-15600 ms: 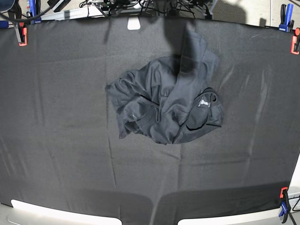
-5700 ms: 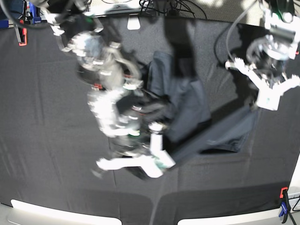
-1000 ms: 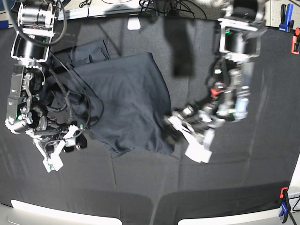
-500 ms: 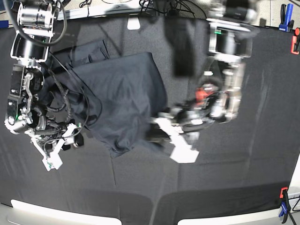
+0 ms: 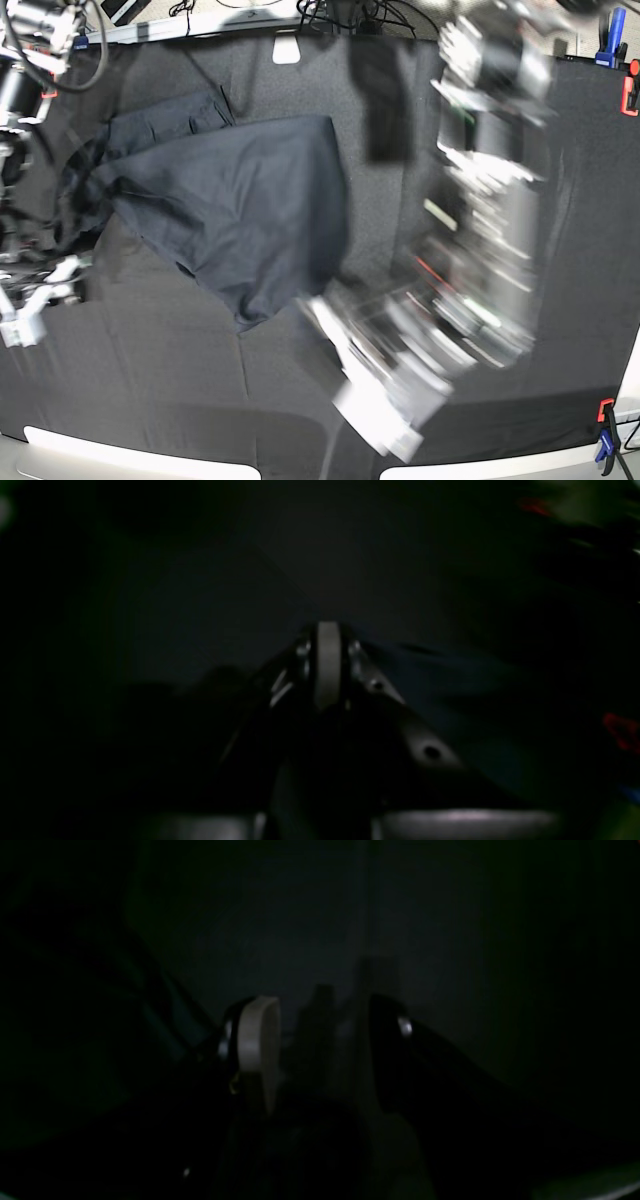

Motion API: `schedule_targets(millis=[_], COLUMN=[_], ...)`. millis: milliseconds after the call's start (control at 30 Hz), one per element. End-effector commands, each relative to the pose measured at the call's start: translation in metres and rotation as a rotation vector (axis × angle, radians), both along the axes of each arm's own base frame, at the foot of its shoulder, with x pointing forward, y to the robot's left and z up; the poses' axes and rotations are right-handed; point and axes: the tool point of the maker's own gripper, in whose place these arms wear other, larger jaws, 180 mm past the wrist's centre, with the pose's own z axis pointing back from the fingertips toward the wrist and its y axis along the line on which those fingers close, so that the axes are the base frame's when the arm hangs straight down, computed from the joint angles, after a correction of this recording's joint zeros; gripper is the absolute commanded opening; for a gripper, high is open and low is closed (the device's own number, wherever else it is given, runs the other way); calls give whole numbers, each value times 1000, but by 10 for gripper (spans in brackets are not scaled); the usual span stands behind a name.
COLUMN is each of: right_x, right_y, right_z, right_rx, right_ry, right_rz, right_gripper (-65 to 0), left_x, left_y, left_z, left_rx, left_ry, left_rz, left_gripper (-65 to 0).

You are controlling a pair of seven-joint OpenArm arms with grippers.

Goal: Layout the t-shirt on the table in an organized manner, then fold the t-shirt properly
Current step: 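Grasp the shirt's loose hem with the left gripper, then pull the grasped hem away from the right gripper and lower it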

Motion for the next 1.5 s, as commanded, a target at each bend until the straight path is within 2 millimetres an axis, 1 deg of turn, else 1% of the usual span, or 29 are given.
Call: schedule_targets(millis=[0,67,100,167,233,333,367,433,467,500,600,633,767,900,933,1000,1033,1067,1133,1167,1233,1300,1333,1400,1467], right_x=[8,7,7,8,8,8,8,8,8,8,7,7,7,6,6,6,6,6,6,6,5,5,5,5,5], right_y=[-3,-5,-4,-1,1,1,1,1,1,1,1,1,1,1,1,1,1,1,1,0,0,0,0,0,1], right_z=[23,24,24,24,23,23,23,22,22,22,21,21,21,20,20,20,20,20,20,20,19,19,19,19,19], right_rx=[-1,2,2,13,14,15,14,14,14,13,13,12,12,11,11,12,12,12,11,11,10,10,10,11,14], right_ry=[-61,-60,-60,-66,-66,-66,-65,-61,-60,-59,-53,-53,-52,-46,-46,-47,-46,-46,-46,-43,-40,-39,-39,-39,-41], right_rz=[15,14,14,20,29,29,28,28,29,28,28,28,28,27,27,28,27,27,27,27,27,27,27,27,28], right_gripper=[-366,-366,-366,-366,-366,-366,-366,-366,-366,-366,-366,-366,-366,-366,-366,-366,-366,-366,-366,-366,-366,-366,-366,-366,-366], left_x=[9,18,20,20,15,1,-4,-13,-17,-20,-28,-29,-32,-41,-44,-53,-57,-58,-57,-55,-49,-40,-34,-20,-6], left_y=[8,28,34,39,36,24,21,16,14,11,4,1,-7,-15,-19,-30,-36,-42,-44,-43,-34,-21,-14,-1,12], left_z=[24,35,40,40,32,14,6,-15,-26,-37,-71,-78,-95,-121,-127,-134,-136,-136,-136,-135,-136,-136,-132,-114,-85], left_rx=[11,50,58,67,42,-32,-38,-56,-69,-83,-102,-105,-110,-100,-102,-106,-110,-116,-129,-129,-93,-25,-1,16,32], left_ry=[-73,-127,-144,-144,-108,-43,-23,22,44,69,157,181,240,335,363,413,425,428,422,411,375,339,318,260,170], left_rz=[34,109,125,130,109,62,57,60,63,67,71,70,66,54,45,9,-12,-25,-24,-18,7,30,39,53,68], left_gripper=[-650,-650,-650,-650,-650,-650,-595,-408,-364,-360,-360,-360,-360,-360,-364,-407,-437,-480,-608,-650,-650,-650,-650,-650,-650])
